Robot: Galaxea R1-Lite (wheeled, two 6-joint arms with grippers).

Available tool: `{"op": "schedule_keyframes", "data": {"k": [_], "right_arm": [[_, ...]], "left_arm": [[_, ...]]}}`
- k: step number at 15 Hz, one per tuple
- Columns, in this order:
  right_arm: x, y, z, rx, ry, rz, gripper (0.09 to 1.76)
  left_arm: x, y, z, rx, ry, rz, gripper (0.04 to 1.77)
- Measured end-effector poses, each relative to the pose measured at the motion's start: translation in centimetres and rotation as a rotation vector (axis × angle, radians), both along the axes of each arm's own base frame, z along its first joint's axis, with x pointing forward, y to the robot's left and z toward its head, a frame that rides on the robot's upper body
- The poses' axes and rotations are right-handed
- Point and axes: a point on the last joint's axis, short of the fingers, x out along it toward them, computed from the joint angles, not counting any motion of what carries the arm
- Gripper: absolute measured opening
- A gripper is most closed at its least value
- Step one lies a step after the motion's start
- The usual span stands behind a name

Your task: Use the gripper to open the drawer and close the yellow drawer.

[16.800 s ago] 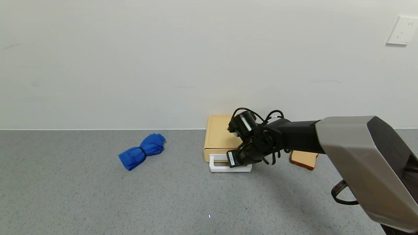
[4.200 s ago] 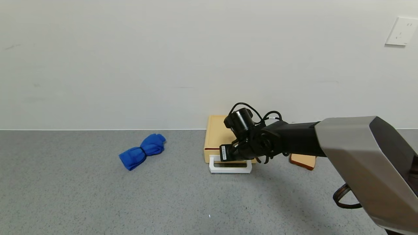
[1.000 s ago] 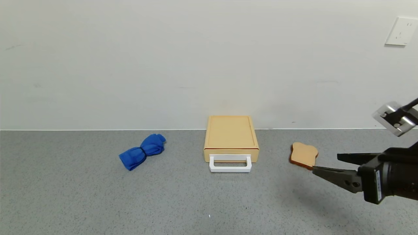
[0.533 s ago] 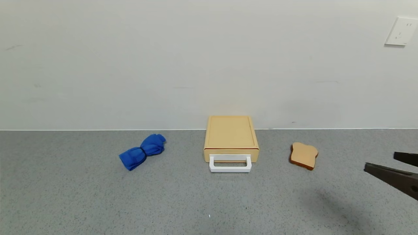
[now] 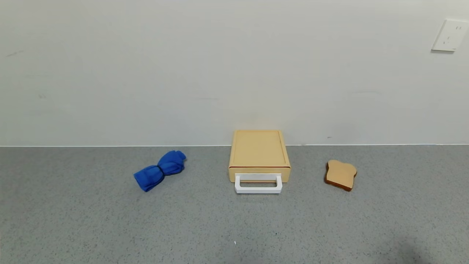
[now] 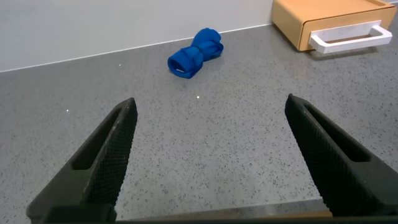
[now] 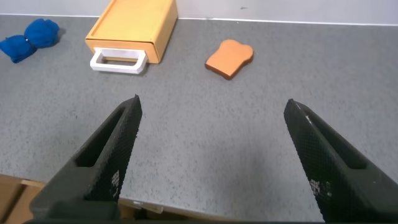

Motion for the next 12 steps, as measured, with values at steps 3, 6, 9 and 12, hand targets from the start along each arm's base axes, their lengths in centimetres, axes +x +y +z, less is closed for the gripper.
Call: {"op": "schedule_keyframes", "data": {"k": [3,6,9,12], "right_arm": [[-2.9,-0.2,-1.2,-0.003,-0.035,-0.069,1.69],[-5.1,-0.3,-3.0,0.000,-0.079,-0.090,1.70],[-6.7,-0.3,-4.9,0.003,-0.133,-0.092,1.70],[-7.7,-0.3,-7.2,0.003,-0.183,-0.108,1.70]], "left_arm": [[0.0,0.0,0.0,0.000,0.000,0.000,1.72],[0.0,0.0,0.0,0.000,0.000,0.000,1.72],[0.0,0.0,0.0,0.000,0.000,0.000,1.72],[0.0,0.0,0.0,0.000,0.000,0.000,1.72]]}}
